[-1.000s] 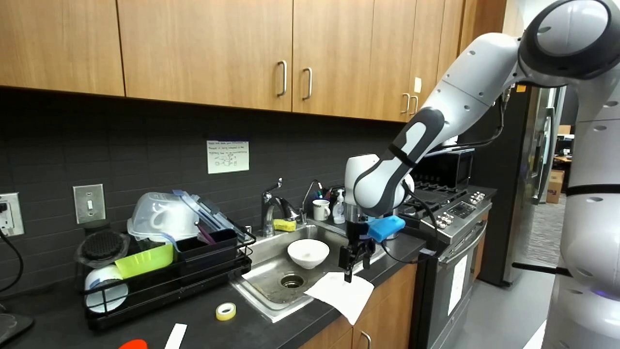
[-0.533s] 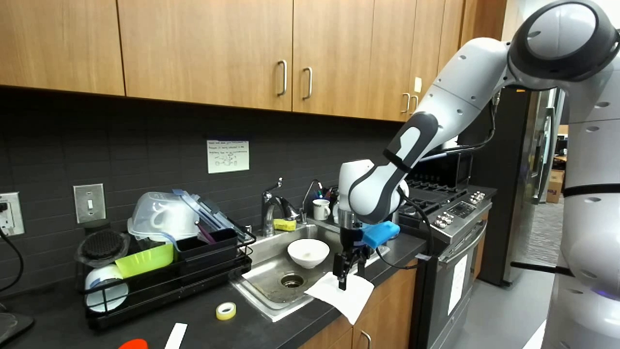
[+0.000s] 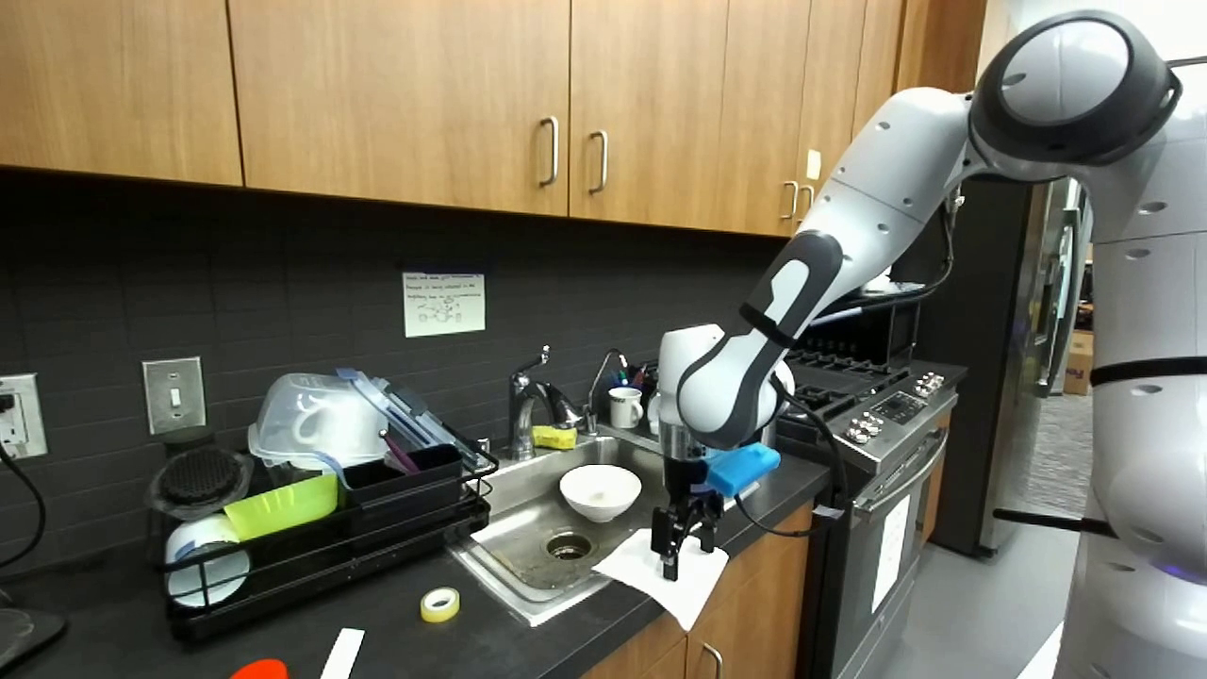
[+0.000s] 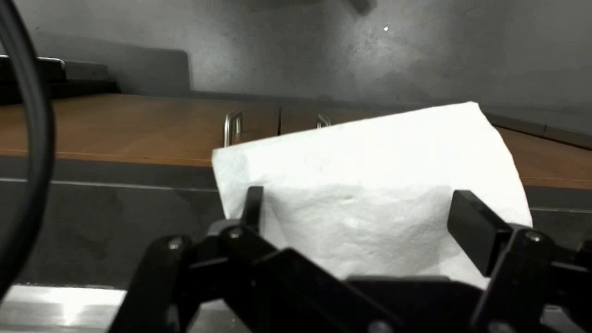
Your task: Use the paper towel to clean the surface
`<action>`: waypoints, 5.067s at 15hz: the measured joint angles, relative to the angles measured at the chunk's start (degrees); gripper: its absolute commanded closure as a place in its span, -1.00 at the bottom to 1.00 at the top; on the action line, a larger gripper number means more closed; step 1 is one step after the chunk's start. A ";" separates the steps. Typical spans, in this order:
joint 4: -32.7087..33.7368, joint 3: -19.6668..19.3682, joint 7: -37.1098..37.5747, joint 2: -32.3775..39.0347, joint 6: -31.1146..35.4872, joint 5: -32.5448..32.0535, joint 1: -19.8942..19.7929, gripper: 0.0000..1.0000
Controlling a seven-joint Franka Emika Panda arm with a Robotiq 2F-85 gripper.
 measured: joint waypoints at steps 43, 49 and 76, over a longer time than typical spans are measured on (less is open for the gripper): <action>-4.47 -8.32 3.10 -3.32 5.96 0.18 -7.95 0.99; -6.40 -8.75 2.65 -4.23 8.36 4.51 -8.79 0.99; -11.98 -13.08 7.48 -14.86 10.72 -2.20 -13.87 0.99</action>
